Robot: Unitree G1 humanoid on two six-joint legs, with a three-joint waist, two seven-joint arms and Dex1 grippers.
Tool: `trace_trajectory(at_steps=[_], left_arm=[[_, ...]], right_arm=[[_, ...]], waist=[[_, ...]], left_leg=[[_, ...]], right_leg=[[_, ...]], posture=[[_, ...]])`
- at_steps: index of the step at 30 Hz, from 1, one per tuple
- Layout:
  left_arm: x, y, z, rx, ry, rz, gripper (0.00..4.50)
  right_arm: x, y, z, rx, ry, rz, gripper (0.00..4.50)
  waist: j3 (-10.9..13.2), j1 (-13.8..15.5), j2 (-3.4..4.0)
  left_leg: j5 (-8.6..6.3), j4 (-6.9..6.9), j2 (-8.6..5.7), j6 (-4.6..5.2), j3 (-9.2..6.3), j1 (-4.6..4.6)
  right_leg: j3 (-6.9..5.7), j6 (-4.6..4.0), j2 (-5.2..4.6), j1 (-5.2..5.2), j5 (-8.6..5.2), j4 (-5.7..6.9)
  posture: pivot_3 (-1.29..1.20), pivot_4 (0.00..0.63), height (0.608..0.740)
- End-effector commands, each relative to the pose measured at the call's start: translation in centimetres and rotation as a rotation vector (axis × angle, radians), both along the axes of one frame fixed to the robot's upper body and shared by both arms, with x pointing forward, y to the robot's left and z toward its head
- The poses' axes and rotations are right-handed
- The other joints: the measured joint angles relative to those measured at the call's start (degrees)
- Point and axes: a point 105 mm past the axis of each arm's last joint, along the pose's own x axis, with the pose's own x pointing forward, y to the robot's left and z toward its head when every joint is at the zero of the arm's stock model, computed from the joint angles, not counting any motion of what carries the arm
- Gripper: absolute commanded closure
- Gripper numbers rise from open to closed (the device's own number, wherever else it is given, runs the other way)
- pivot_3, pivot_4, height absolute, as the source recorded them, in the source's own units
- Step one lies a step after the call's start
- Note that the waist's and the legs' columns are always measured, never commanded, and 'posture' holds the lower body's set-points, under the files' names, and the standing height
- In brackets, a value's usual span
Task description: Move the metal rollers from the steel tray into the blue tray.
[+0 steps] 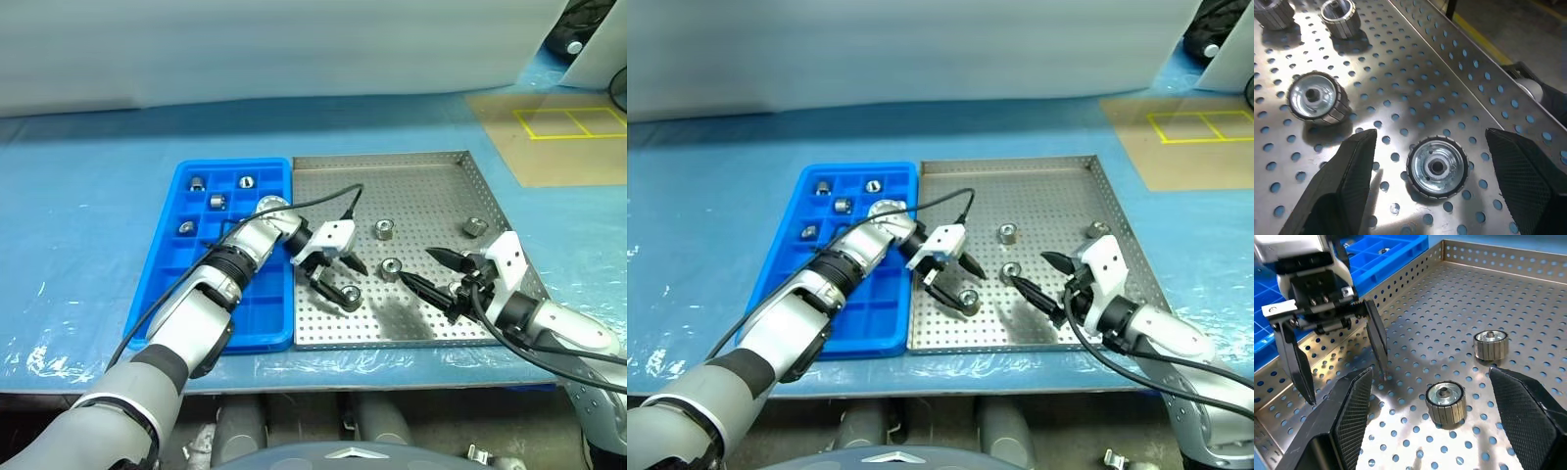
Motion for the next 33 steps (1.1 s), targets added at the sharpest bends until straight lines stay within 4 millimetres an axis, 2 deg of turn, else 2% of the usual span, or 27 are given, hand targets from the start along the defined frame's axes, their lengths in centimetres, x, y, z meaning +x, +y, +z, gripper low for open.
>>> trace_trajectory(at_steps=[1,10,13,17,18,25,29,33], left_arm=[[0.0,0.3,-0.3,0.048,-0.063,-0.065,0.73],[-0.4,-0.5,-2.3,0.119,-0.101,-0.081,0.73],[-0.6,-0.7,-2.4,0.1,-0.088,-0.081,1.32],[-0.6,-0.9,-2.3,0.079,-0.09,-0.07,2.64],[-0.4,-1.1,-2.2,0.068,-0.1,-0.059,2.64],[0.2,-1.9,-0.3,-0.026,-0.054,0.009,2.73],[0.9,-2.3,2.6,-0.123,-0.042,0.039,2.73],[1.5,-1.7,5.9,-0.214,-0.03,0.065,2.73]], right_arm=[[-1.1,0.6,1.3,0.012,-0.033,0.023,0.59],[-1.1,0.4,1.0,-0.007,-0.033,-0.036,0.59],[-1.0,0.1,0.9,-0.014,-0.033,-0.05,0.55],[-0.9,0.0,0.9,-0.02,-0.033,-0.052,0.55],[-0.9,0.0,0.9,-0.021,-0.034,-0.052,0.55],[-0.2,0.2,0.8,-0.024,-0.035,-0.03,0.55],[0.3,0.7,0.8,-0.016,-0.037,0.001,0.55],[0.9,1.5,1.1,-0.011,-0.04,0.058,0.55]], waist=[[0.0,-0.21,0.0],[-0.01,-1.37,0.0],[-0.01,-1.36,0.0],[-0.01,-1.37,0.0],[-0.01,-1.37,0.0],[-0.01,-1.31,0.0],[0.0,-1.21,-0.01],[-0.01,-1.22,0.0]], left_leg=[[-0.05,0.03,-0.02,0.08,0.0,-0.03],[-0.1,0.13,-0.06,0.15,0.01,-0.03],[-0.14,0.18,-0.07,0.22,0.01,-0.01],[-0.18,0.21,-0.11,0.28,0.01,-0.03],[-0.18,0.21,-0.11,0.29,0.01,-0.03],[-0.19,0.25,-0.14,0.3,0.0,-0.06],[-0.2,0.25,-0.14,0.32,-0.01,-0.12],[-0.2,0.24,-0.13,0.33,-0.01,-0.12]], right_leg=[[0.0,0.01,-0.03,0.0,0.0,-0.03],[0.0,0.02,-0.07,0.07,0.0,-0.06],[0.0,0.03,-0.1,0.13,0.0,-0.06],[0.0,0.03,-0.15,0.14,0.0,-0.07],[0.0,0.03,-0.15,0.13,0.0,-0.07],[0.0,0.03,-0.19,0.13,0.01,-0.06],[0.0,0.03,-0.19,0.1,0.01,-0.07],[-0.01,0.02,-0.2,0.08,0.01,-0.04]], posture=[[-0.57,0.15,0.74],[-0.59,0.15,0.74],[-0.59,0.15,0.74],[-0.58,0.15,0.74],[-0.58,0.15,0.74],[-0.55,0.15,0.74],[-0.51,0.15,0.74],[-0.45,0.15,0.74]])
